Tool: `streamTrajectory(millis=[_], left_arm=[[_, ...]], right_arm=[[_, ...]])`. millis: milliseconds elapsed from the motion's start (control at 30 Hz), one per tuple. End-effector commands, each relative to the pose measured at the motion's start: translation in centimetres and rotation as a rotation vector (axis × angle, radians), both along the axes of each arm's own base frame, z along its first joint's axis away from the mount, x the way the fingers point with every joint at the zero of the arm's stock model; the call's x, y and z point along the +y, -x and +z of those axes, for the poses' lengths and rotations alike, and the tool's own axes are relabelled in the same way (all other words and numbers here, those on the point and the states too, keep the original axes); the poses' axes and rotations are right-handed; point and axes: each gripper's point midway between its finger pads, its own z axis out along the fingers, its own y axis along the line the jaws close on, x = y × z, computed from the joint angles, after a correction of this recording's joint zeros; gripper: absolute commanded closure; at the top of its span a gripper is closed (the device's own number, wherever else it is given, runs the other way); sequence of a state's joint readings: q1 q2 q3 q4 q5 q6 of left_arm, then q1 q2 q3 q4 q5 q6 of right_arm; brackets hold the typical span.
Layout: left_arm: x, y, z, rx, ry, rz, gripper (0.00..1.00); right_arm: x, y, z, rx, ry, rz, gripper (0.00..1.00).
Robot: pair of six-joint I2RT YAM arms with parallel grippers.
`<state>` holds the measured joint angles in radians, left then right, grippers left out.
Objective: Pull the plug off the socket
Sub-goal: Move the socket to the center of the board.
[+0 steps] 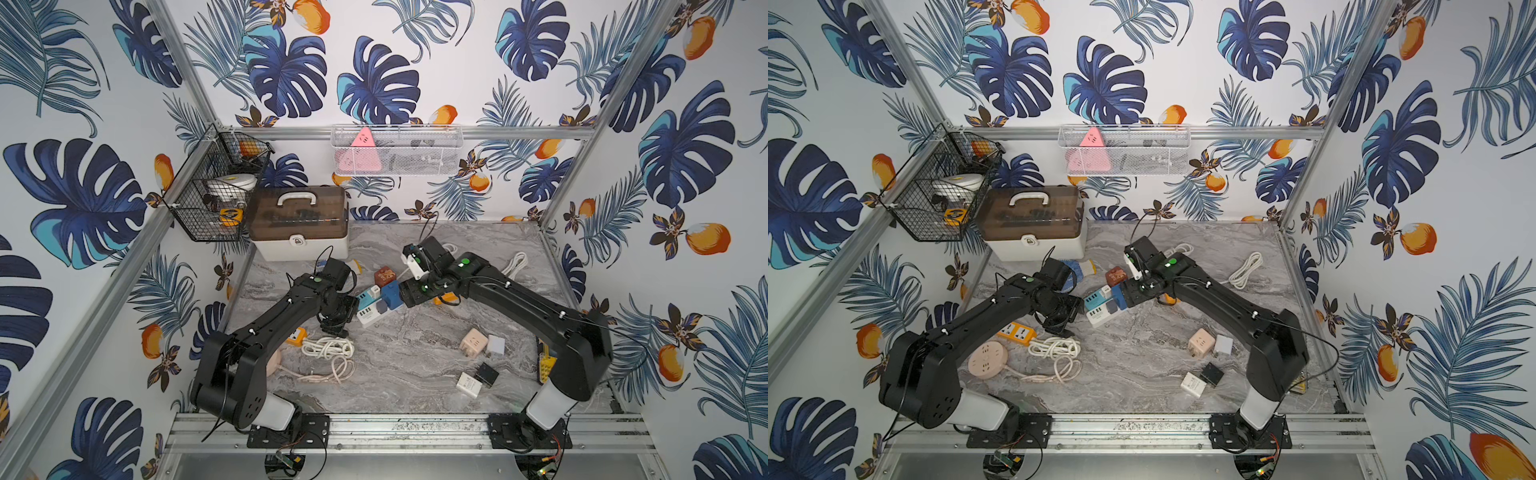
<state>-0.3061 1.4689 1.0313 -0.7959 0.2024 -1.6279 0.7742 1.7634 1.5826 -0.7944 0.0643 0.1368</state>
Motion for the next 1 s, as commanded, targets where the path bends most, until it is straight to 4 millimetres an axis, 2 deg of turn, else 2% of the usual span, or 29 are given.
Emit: streamTrajectory(millis=[0,133,267,400,567,700,867,967], left_arm=[[-0.1,0.0,-0.2,0.004,0.009,0.026,0.29],[-0.4,0.0,-0.7,0.009,0.03,0.029,0.28],[-0.4,-0.1,-0.6,0.005,0.031,0.02,0.27],[-0.5,-0.1,-0.6,0.002,0.035,0.012,0.27],[-0.4,-0.2,-0.5,-0.001,0.03,0.006,0.27],[-0.4,-0.2,-0.5,-0.002,0.026,0.001,0.27],[-0.1,-0.3,-0.9,0.001,0.023,0.01,0.26],[0.6,-0.4,-1.4,0.006,0.012,0.016,0.23]], right_arm=[[1.1,-1.2,-1.5,-0.023,0.086,0.043,0.14],[2.6,-2.3,-4.1,0.023,0.125,0.03,0.1],[3.2,-3.5,-5.8,0.025,0.156,0.009,0.1],[3.3,-4.4,-6.9,0.025,0.184,-0.008,0.1],[2.9,-4.5,-8.7,0.064,0.203,-0.026,0.12],[3.1,-4.5,-9.5,0.09,0.193,-0.025,0.18],[3.1,-4.2,-9.9,0.114,0.186,-0.045,0.36],[4.0,-3.5,-9.5,0.123,0.158,-0.046,0.43]])
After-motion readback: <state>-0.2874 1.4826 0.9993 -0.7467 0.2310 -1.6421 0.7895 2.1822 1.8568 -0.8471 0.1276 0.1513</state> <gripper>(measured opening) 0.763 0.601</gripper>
